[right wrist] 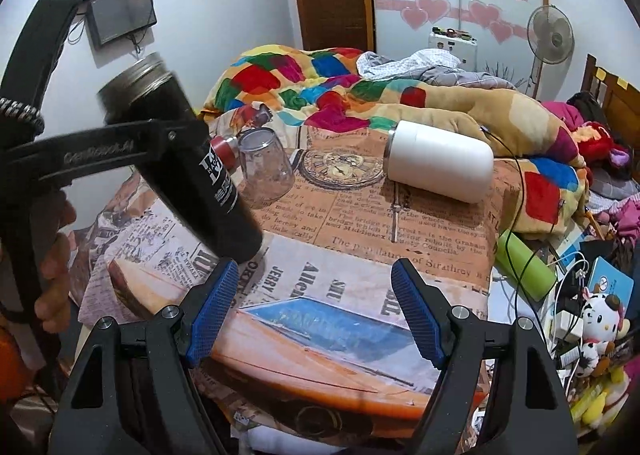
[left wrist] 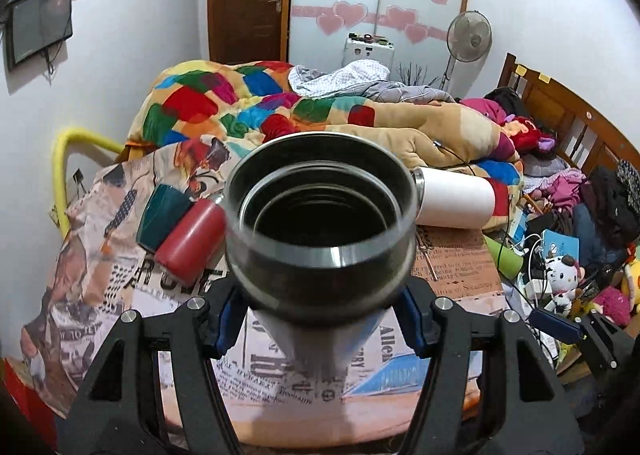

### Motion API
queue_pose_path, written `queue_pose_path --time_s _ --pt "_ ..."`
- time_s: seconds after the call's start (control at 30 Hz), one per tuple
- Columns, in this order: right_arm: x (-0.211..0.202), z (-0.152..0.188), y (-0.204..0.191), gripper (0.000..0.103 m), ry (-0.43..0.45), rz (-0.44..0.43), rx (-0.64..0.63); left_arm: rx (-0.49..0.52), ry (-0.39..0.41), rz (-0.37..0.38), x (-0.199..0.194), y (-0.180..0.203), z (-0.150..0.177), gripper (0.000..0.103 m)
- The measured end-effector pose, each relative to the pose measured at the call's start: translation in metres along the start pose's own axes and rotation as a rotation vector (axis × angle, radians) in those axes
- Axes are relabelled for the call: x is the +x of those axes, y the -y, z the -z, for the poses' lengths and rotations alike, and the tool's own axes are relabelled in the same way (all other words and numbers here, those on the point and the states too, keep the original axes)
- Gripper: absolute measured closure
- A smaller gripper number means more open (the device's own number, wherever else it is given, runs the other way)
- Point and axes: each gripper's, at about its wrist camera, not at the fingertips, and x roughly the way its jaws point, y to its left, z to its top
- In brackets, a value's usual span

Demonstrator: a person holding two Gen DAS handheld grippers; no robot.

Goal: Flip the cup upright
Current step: 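Rotate the thermos upright with the left gripper and lower it onto the table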

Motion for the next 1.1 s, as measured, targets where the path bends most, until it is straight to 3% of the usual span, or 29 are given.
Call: queue_pose_path --time_s 0.77,0.93,1.1 --pt "-0.009 0.004 -0.001 0.027 0.005 -0.004 0.019 0.097 -0.038 -0.002 0.015 0.019 0.022 0.04" --pt "-0.025 0.001 -0.004 0.027 0.036 0.002 0.023 0.095 -0.051 0.028 -0.002 0.015 0.019 0.039" --pt "-0.054 -0.005 -0.01 0.027 0.105 0.017 0.022 0.12 0.008 0.062 -0.047 0.015 0.021 0.038"
